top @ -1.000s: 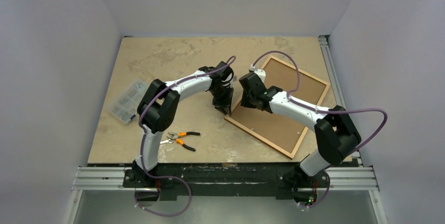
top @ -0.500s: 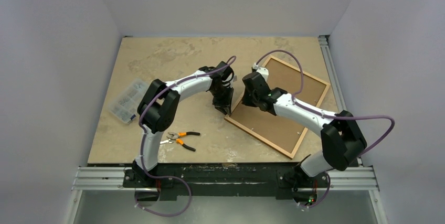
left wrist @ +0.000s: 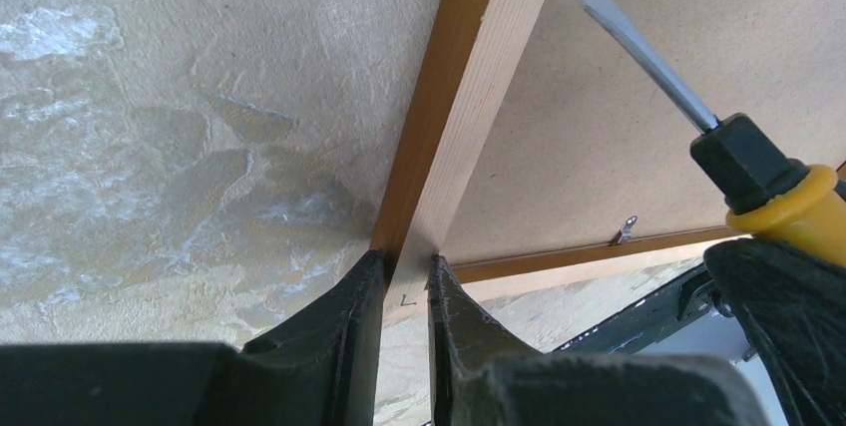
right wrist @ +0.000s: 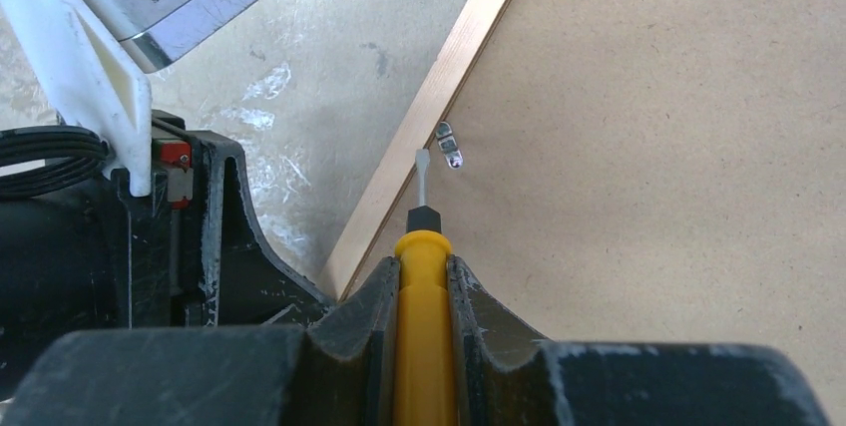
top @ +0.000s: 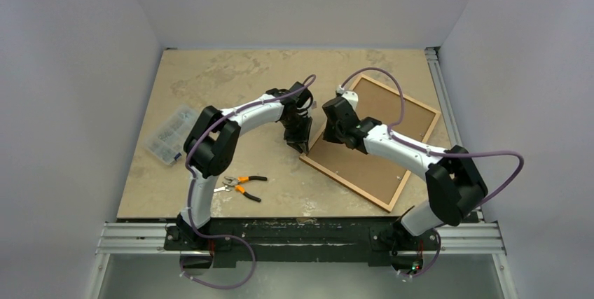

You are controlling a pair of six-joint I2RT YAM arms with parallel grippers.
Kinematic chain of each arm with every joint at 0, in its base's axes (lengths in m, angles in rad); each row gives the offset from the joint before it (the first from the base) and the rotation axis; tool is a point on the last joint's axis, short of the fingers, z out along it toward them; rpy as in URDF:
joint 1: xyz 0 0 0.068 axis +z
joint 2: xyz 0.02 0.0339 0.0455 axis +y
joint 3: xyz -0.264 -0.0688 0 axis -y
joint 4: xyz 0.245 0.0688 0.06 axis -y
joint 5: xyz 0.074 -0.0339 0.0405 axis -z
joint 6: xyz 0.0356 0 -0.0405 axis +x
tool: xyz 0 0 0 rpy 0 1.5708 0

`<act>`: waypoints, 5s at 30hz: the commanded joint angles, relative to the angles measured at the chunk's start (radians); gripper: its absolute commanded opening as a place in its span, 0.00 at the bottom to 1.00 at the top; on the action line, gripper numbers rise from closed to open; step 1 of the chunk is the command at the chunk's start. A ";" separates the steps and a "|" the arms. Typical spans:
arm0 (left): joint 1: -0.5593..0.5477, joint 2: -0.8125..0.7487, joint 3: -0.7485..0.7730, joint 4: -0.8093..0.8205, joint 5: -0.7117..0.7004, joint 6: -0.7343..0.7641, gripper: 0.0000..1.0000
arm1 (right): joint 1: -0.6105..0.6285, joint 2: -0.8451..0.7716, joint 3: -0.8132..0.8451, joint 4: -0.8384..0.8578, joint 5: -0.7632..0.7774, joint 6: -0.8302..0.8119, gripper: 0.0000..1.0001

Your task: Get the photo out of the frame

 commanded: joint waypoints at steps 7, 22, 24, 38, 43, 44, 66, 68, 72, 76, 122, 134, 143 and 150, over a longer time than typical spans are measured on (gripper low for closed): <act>0.000 0.017 0.025 -0.026 -0.042 -0.008 0.07 | -0.006 -0.033 -0.037 0.047 -0.017 0.015 0.00; 0.000 0.022 0.025 -0.031 -0.051 -0.006 0.07 | -0.008 0.042 0.002 0.015 0.058 0.015 0.00; 0.000 0.022 0.027 -0.031 -0.050 -0.006 0.07 | -0.010 0.049 0.011 -0.005 0.079 0.014 0.00; 0.002 0.029 0.027 -0.036 -0.061 -0.005 0.06 | -0.010 0.092 0.049 -0.078 0.184 0.030 0.00; 0.002 0.032 0.027 -0.038 -0.066 -0.004 0.06 | -0.009 0.118 0.085 -0.162 0.230 0.033 0.00; 0.002 0.031 0.027 -0.038 -0.066 -0.005 0.06 | -0.008 0.096 0.080 -0.162 0.228 0.026 0.00; 0.006 0.013 0.021 -0.014 -0.017 -0.001 0.06 | -0.090 -0.033 -0.009 0.058 -0.102 -0.019 0.00; 0.006 0.013 0.021 -0.014 -0.013 -0.002 0.06 | -0.092 -0.021 -0.002 0.047 -0.103 -0.018 0.00; 0.007 0.012 0.021 -0.013 -0.011 -0.003 0.06 | -0.098 0.010 0.007 0.036 -0.113 -0.021 0.00; 0.007 0.010 0.022 -0.014 -0.012 -0.002 0.06 | -0.099 0.033 0.005 0.032 -0.117 -0.008 0.00; -0.051 -0.558 -0.528 0.268 -0.111 -0.596 0.61 | -0.099 -0.780 -0.136 -0.487 0.100 0.019 0.00; -0.270 -0.496 -0.592 0.316 -0.293 -1.147 0.74 | -0.099 -0.969 -0.162 -0.530 0.062 0.033 0.00; -0.309 -0.339 -0.458 0.241 -0.359 -1.292 0.66 | -0.098 -0.991 -0.156 -0.560 0.078 0.037 0.00; -0.309 -0.282 -0.429 0.291 -0.403 -1.305 0.71 | -0.099 -1.000 -0.159 -0.561 0.072 0.039 0.00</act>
